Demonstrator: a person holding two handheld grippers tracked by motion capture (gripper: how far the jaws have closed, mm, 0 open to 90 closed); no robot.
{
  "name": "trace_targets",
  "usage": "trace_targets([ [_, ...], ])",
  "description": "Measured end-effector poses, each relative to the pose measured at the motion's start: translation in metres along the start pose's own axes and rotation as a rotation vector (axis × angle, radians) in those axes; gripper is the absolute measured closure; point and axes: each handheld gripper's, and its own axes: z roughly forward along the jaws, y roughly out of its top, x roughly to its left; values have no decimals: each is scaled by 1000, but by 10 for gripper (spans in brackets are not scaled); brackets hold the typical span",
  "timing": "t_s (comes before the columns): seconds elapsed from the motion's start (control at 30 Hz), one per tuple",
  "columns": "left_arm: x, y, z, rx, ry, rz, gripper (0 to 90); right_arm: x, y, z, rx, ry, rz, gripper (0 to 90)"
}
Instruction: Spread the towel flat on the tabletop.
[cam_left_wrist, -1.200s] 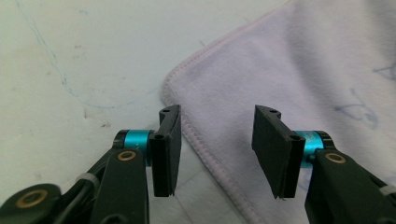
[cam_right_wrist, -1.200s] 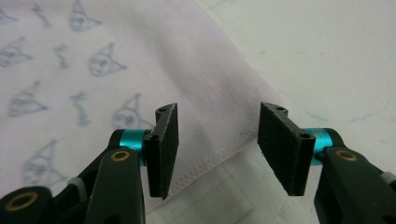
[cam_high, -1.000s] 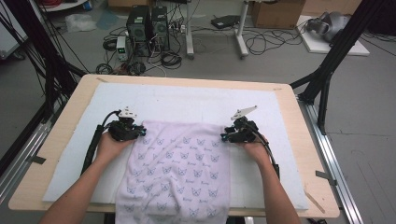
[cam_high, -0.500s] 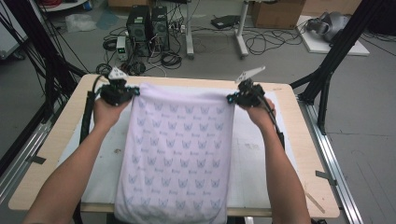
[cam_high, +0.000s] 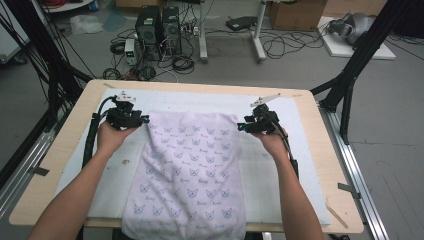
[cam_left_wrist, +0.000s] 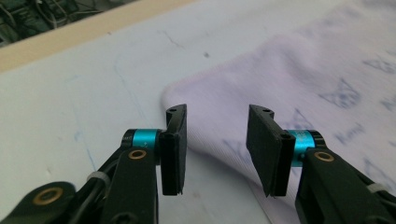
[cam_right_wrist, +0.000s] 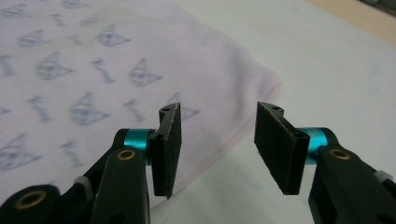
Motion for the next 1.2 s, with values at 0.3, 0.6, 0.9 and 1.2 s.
trace_targets([
  [0.3, -25, -54, -27, 42, -108, 68, 578, 53, -37, -15, -2, 89, -100, 520],
  [0.6, -40, -81, -25, 99, -169, 82, 813, 81, -74, -19, 59, 127, -136, 523],
  [0.9, -32, -88, -59, 32, -120, 46, 882, 89, -89, -20, 63, 128, -123, 519],
  [1.2, -48, -97, -53, 77, -115, 59, 594, 102, -93, -20, 42, 155, -153, 587],
])
